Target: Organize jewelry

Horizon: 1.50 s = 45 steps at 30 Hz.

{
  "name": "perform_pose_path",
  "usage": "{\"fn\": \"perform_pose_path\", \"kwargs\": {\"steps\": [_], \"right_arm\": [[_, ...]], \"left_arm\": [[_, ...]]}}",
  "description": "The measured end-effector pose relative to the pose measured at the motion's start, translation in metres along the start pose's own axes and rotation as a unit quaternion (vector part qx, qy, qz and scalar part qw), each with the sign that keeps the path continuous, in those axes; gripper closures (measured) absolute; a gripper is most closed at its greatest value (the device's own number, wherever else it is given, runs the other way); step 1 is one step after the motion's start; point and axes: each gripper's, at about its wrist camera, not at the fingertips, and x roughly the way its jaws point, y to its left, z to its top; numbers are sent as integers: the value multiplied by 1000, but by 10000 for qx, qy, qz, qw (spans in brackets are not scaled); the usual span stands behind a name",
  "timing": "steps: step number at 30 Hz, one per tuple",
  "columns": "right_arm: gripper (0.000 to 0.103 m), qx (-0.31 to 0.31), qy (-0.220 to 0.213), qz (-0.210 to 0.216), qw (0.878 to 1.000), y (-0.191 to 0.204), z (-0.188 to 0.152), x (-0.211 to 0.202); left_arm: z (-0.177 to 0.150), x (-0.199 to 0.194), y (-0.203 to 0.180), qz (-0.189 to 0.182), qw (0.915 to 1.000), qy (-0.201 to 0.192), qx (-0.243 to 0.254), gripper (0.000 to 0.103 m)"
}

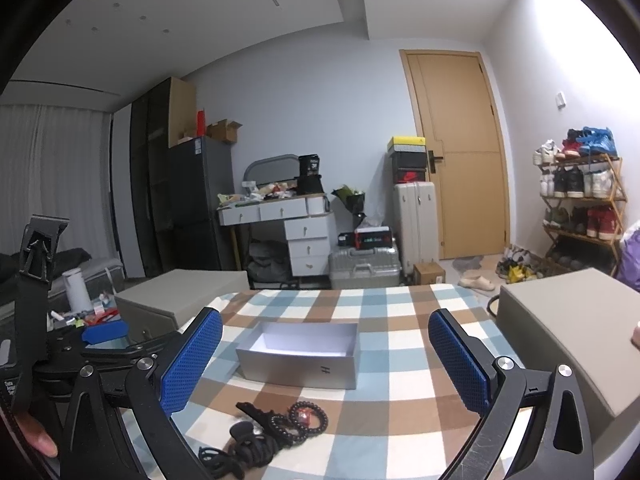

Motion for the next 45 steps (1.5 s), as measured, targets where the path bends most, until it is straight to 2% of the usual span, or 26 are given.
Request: {"fn": "perform_pose_path", "kwargs": {"steps": [22, 26, 32, 37, 40, 45], "right_arm": [[0, 2, 135, -94, 9999, 2, -1, 8], [0, 34, 184, -117, 9998, -2, -2, 10], [0, 42, 298, -173, 9994, -4, -9, 14], [0, 24, 368, -205, 9991, -6, -14, 17], [0, 46, 433, -199, 9989, -7, -17, 18], [0, 40, 533, -225, 9983, -8, -23, 21]], "left_arm": [[-3, 5, -2, -76, 9999, 133, 32, 1], [-10, 13, 0, -297, 9987, 407, 22, 1], [-32, 28, 3, -741, 9920, 1014, 123, 1], [-52, 33, 2, -992, 9849, 1389, 284, 1], [-62, 38, 0, -1227, 9771, 1700, 359, 1], [-72, 42, 3, -1401, 9708, 1916, 341, 3]]}}
